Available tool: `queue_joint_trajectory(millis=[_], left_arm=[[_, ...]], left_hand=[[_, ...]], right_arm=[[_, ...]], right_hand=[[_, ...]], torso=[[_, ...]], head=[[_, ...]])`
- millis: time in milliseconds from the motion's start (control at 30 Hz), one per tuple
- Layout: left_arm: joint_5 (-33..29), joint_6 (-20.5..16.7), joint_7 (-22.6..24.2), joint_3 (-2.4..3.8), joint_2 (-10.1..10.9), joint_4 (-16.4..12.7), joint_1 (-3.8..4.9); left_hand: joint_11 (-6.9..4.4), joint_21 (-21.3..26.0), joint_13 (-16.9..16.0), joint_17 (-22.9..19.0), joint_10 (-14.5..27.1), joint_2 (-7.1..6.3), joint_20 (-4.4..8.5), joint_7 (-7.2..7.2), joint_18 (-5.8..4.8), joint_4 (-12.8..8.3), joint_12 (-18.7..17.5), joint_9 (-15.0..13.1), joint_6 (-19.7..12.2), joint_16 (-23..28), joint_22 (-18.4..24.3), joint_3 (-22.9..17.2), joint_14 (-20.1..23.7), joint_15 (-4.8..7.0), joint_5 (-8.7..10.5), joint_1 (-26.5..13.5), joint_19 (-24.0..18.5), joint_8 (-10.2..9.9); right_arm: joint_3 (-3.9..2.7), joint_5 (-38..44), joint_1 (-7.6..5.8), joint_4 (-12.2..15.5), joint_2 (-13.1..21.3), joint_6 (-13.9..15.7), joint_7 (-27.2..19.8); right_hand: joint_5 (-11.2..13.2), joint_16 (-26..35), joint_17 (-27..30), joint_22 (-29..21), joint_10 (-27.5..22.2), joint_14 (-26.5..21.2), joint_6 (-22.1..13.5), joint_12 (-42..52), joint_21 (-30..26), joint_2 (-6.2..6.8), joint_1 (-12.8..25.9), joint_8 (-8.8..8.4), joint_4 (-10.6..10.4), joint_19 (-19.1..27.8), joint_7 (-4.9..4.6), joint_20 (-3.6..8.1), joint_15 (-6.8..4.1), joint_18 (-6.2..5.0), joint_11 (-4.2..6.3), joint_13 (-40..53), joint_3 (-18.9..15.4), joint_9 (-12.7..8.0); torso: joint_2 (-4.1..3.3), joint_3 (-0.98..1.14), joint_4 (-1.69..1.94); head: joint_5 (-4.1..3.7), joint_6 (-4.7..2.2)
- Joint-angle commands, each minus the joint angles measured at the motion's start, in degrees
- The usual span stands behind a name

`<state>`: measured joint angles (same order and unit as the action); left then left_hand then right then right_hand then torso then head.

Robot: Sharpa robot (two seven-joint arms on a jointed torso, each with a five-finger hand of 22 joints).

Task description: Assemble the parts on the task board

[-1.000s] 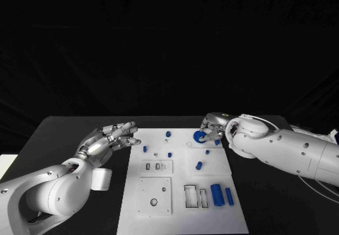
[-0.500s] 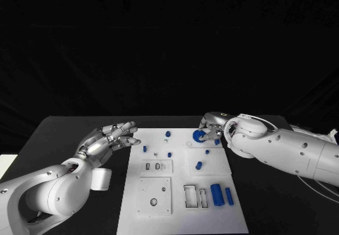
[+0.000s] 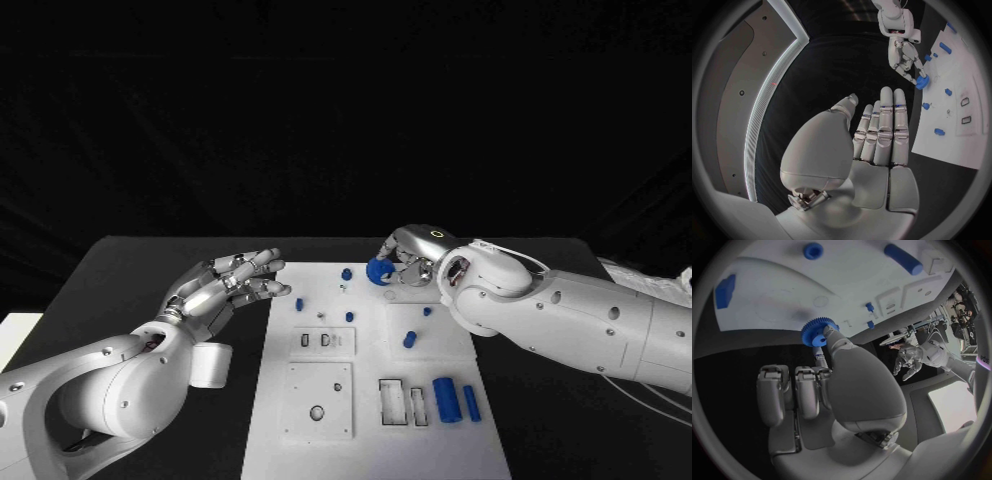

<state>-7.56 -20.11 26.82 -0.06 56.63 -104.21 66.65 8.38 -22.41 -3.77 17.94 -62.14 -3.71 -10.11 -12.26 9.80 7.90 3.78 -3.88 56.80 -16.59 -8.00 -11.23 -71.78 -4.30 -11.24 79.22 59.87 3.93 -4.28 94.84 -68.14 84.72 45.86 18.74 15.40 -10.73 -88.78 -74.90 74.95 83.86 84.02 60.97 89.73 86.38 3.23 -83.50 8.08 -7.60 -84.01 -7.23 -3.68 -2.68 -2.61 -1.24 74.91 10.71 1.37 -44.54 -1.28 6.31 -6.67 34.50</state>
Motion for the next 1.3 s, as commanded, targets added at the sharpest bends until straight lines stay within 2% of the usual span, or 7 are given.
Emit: queue_joint_trajectory(millis=[33, 200, 533, 833, 1100, 1233, 1300], left_arm=[[-0.1, 1.2, 0.3, 0.04, -0.1, -0.1, 0.06], [-0.1, 1.1, 0.3, 0.04, -0.2, -0.1, 0.07], [-0.1, 1.3, 0.3, 0.04, -0.5, 0.0, 0.07], [-0.1, 1.3, 0.2, 0.04, -0.6, 0.0, 0.07], [-0.1, 1.3, 0.2, 0.04, -0.5, 0.0, 0.07], [-0.1, 1.3, 0.1, 0.04, -0.4, -0.1, 0.07], [-0.1, 1.3, 0.1, 0.04, -0.4, -0.1, 0.07]], left_hand=[[0.10, 0.3, 0.0, 0.0, 0.4, 0.02, -0.16, 0.06, 0.57, -0.3, -0.1, 0.0, -0.3, 0.2, 0.1, 0.1, 0.2, 0.04, 0.18, 0.4, -0.4, -0.2], [0.10, 0.3, 0.0, 0.0, 0.4, 0.02, -0.16, 0.06, 0.57, -0.3, -0.1, 0.0, -0.3, 0.2, 0.1, 0.1, 0.2, 0.04, 0.18, 0.4, -0.4, -0.2], [0.10, 0.3, 0.0, 0.0, 0.4, 0.02, -0.16, 0.06, 0.57, -0.3, -0.1, 0.0, -0.3, 0.2, 0.1, 0.1, 0.2, 0.04, 0.18, 0.4, -0.4, -0.2], [0.10, 0.3, 0.0, 0.0, 0.4, 0.02, -0.16, 0.06, 0.57, -0.3, -0.1, 0.0, -0.3, 0.2, 0.1, 0.1, 0.2, 0.04, 0.18, 0.4, -0.4, -0.2], [0.10, 0.3, 0.0, 0.1, 0.4, 0.03, -0.16, 0.06, 0.57, -0.3, -0.1, 0.0, -0.3, 0.2, 0.1, 0.1, 0.2, 0.04, 0.18, 0.4, -0.4, -0.2], [0.10, 0.3, 0.0, 0.1, 0.4, 0.08, -0.17, 0.07, 0.58, -0.4, -0.1, 0.0, -0.3, 0.3, 0.1, 0.1, 0.3, 0.05, 0.17, 0.5, -0.5, -0.2], [0.10, 0.3, 0.0, 0.1, 0.4, 0.08, -0.17, 0.07, 0.58, -0.4, -0.1, 0.0, -0.3, 0.3, 0.1, 0.1, 0.3, 0.05, 0.17, 0.5, -0.5, -0.2]], right_arm=[[0.00, 4.0, -0.03, 0.8, -0.9, 3.7, 1.2], [0.14, 6.4, -0.07, 0.5, -3.7, 3.0, 1.9], [1.32, 8.2, 1.06, -3.5, -9.1, -0.3, 1.7], [1.49, 8.3, 1.85, -4.7, -10.4, -1.9, 1.1], [1.51, 8.5, 1.95, -5.0, -10.5, -2.8, 1.1], [1.51, 8.3, 1.95, -5.4, -10.6, -2.6, 1.4], [1.51, 8.1, 1.94, -5.6, -10.7, -2.6, 1.5]], right_hand=[[-0.4, -0.2, -12.3, 6.9, 6.1, 5.4, 3.5, 0.3, 0.4, -0.54, 0.9, 0.79, -0.2, -2.1, 1.73, 0.50, -0.32, 0.81, 0.38, 15.1, 0.5, 3.7], [-0.2, -0.2, -12.4, 7.1, 6.1, 5.4, 3.5, 0.3, 0.5, -0.25, 1.3, 0.62, 0.0, -2.2, 1.70, 0.52, -0.32, 0.86, 0.35, 15.1, 0.8, 3.6], [0.6, -0.1, -12.0, 7.2, 6.1, 5.3, 3.4, 0.3, 0.5, 0.10, 2.2, 0.25, 0.3, -2.2, 1.59, 0.50, -0.26, 0.88, 0.27, 15.1, 1.5, 3.6], [0.8, 0.0, -11.9, 7.2, 6.1, 5.3, 3.4, 0.3, 0.5, 0.42, 2.6, 0.08, 0.4, -2.2, 1.53, 0.47, -0.22, 0.88, 0.22, 15.1, 1.7, 3.5], [1.0, 0.1, -11.5, 7.2, 6.1, 5.2, 3.3, 0.3, 0.5, 0.97, 3.7, -0.27, 0.5, -2.2, 1.39, 0.40, -0.13, 0.89, 0.10, 15.1, 1.9, 3.5], [4.4, 0.3, -11.1, 7.3, 5.8, 5.2, -1.1, -0.4, 0.5, 2.71, 7.4, -3.24, -1.1, -2.2, -0.25, -0.20, 0.87, 0.92, -1.26, 14.6, 0.9, 2.4], [6.0, 0.3, -11.0, 7.2, 5.2, 5.1, -5.1, -1.5, 0.5, 3.82, 10.9, -4.46, -3.4, -2.2, -1.29, -0.92, 1.74, 0.92, -2.23, 13.7, -0.9, 2.1]], torso=[[-0.04, -0.09, -0.02], [-0.05, -0.09, -0.02], [-0.04, -0.02, 0.10], [-0.09, 0.03, -0.20], [-0.07, 0.06, -0.13], [-0.09, 0.04, -0.17], [-0.08, 0.04, -0.16]], head=[[0.33, -0.04], [0.71, 0.14], [1.20, 0.51], [1.43, 0.57], [1.36, 0.60], [1.26, 0.50], [1.19, 0.44]])
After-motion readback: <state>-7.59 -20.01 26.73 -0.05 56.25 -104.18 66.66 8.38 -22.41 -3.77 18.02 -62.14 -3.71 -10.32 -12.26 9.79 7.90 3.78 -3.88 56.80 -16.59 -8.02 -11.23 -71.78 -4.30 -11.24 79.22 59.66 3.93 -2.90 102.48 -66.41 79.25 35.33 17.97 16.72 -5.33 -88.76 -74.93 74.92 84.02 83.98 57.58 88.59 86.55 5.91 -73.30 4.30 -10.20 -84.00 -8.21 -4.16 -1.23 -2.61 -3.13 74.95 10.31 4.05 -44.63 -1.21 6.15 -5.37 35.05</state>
